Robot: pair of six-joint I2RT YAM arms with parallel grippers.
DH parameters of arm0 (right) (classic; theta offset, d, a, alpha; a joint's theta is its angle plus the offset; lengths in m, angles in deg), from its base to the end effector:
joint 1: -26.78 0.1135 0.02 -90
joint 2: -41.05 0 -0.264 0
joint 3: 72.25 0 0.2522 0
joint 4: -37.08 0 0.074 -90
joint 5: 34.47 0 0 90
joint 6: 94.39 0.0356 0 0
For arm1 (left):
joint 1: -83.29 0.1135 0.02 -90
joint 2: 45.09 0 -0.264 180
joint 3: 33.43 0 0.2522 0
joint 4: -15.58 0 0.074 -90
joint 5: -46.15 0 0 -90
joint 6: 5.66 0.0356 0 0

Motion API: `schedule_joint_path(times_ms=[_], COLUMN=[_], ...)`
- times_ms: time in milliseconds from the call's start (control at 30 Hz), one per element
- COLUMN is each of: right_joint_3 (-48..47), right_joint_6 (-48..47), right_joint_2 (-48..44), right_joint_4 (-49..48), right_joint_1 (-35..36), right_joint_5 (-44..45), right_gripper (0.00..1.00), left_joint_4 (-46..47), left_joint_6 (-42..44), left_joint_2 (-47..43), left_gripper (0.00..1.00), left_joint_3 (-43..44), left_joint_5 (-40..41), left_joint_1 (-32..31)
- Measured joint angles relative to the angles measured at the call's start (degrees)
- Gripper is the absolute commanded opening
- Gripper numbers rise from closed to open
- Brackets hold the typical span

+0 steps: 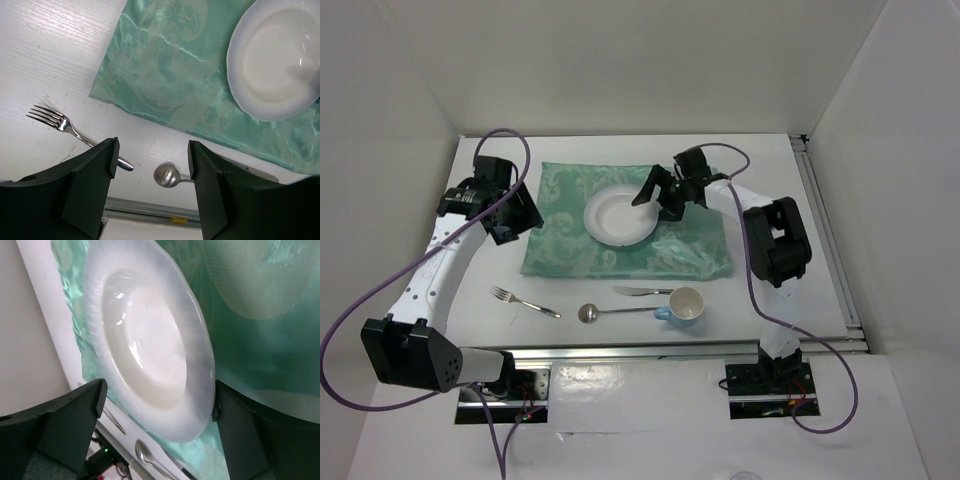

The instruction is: Set the dinner table for one person

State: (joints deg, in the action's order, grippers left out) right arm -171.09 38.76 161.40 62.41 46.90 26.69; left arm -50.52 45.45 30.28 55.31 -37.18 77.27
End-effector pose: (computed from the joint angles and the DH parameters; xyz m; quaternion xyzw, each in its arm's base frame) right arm 0.4260 0.1744 0.1721 0.0900 0.9008 0.3840 0.1818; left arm 0.2639 -0.0237 0.3402 -0.2855 0.9021 -0.0709 0.3159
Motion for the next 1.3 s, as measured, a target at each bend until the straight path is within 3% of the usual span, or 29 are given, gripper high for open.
schedule_joint_path(times_ms=[133, 267, 467, 700, 900, 1300], right_joint_3=[-4.0, -3.2, 8.4, 27.8, 36.6, 45.5], right_joint_6=[-3.5, -7.9, -13.4, -8.4, -0.6, 9.7], right_joint_2=[-5.0, -17.0, -41.7, -58.4, -65.1, -66.9], right_joint_4=[6.9, 12.1, 21.0, 35.6, 41.6, 39.5], right_joint_1=[0.0, -2.3, -6.5, 1.7, 6.4, 12.2], right_joint_5=[6.6, 13.4, 23.9, 26.3, 24.7, 21.3], right_gripper=[0.98, 0.98, 0.96, 0.92, 0.86, 0.64], left_joint_4=[0.0, -0.1, -0.4, 0.6, 1.3, 1.5], left_joint_6=[0.1, -0.1, -0.4, -0.6, -0.8, -0.5], left_joint_2=[0.0, 0.0, 0.3, 0.8, 2.6, 3.1], left_gripper=[0.75, 0.76, 0.78, 0.78, 0.79, 0.80], left_joint_3=[0.0, 0.2, 0.9, 0.9, 0.5, 0.5], left_joint_5=[-0.2, -0.1, 1.2, 0.4, -2.3, -3.9], left_joint_1=[0.0, 0.0, 0.0, 0.0, 0.1, -0.5])
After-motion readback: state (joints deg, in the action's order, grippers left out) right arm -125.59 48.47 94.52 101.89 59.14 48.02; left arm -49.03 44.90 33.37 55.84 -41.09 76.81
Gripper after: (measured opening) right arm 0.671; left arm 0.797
